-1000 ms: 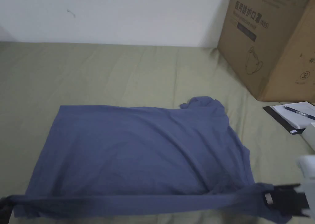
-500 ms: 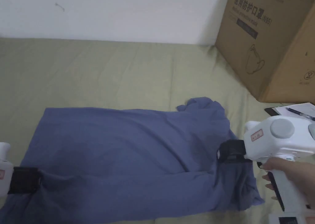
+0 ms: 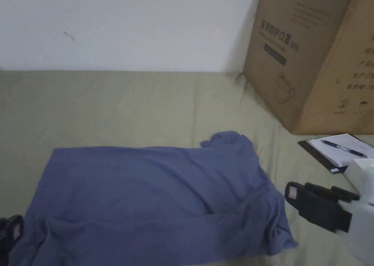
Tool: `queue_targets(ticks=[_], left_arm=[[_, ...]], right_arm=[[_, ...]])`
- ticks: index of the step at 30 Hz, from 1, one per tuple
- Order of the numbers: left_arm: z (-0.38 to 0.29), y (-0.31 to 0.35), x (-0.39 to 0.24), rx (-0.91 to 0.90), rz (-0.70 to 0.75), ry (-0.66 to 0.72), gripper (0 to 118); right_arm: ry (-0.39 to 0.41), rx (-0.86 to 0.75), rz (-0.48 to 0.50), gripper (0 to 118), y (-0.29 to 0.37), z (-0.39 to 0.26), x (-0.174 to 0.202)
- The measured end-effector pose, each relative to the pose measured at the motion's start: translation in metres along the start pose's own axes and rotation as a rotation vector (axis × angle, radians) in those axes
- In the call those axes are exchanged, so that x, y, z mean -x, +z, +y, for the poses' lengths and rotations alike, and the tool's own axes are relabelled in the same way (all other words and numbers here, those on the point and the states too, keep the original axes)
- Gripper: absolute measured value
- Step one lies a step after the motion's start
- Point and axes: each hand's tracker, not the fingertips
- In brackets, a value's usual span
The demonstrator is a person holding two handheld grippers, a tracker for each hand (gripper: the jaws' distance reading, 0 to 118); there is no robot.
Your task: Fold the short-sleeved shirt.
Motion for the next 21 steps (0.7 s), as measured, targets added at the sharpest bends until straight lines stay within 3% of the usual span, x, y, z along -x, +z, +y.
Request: queue_targets(ticks=[1, 2, 8, 10, 14, 15, 16, 17, 18, 19, 20, 21], left_arm=[[-0.007, 0.013, -0.003, -0.015, 0.013, -0.005, 8], [-0.016, 0.026, -0.004, -0.033, 0.029, -0.013, 0], [-0.045, 0.051, 0.000, -0.053, 0.003, 0.023, 0], [-0.047, 0.049, 0.001, -0.043, -0.012, 0.042, 0], [-0.047, 0.042, -0.002, -0.030, -0.004, 0.027, 0], [-0.046, 0.041, -0.004, -0.031, -0.006, 0.028, 0], [-0.047, 0.040, -0.003, -0.030, -0.009, 0.032, 0], [-0.047, 0.038, -0.001, -0.027, -0.013, 0.036, 0], [-0.048, 0.036, 0.000, -0.022, -0.013, 0.039, 0], [-0.049, 0.035, -0.001, -0.020, -0.012, 0.039, 0], [-0.050, 0.033, 0.001, -0.018, -0.010, 0.041, 0], [-0.051, 0.031, 0.003, -0.016, -0.006, 0.046, 0]], right_arm=[[0.014, -0.031, -0.026, 20, 0.015, -0.007, 0.005], [0.031, -0.033, -0.046, 0, 0.030, -0.016, 0.009], [0.009, 0.081, -0.022, 0, 0.051, -0.032, 0.010], [0.014, 0.186, -0.014, 0, 0.031, -0.026, 0.000], [-0.053, 0.386, -0.006, 0, -0.030, -0.012, -0.046], [-0.086, 0.461, -0.008, 11, -0.049, -0.010, -0.057], [-0.093, 0.525, -0.035, 48, -0.061, -0.011, -0.055], [-0.104, 0.570, -0.071, 101, -0.075, -0.012, -0.062], [-0.110, 0.620, -0.079, 114, -0.090, -0.016, -0.068], [-0.111, 0.669, -0.081, 107, -0.103, -0.021, -0.074], [-0.124, 0.608, -0.069, 107, -0.103, -0.026, -0.078], [-0.118, 0.658, -0.111, 108, -0.111, -0.035, -0.082]])
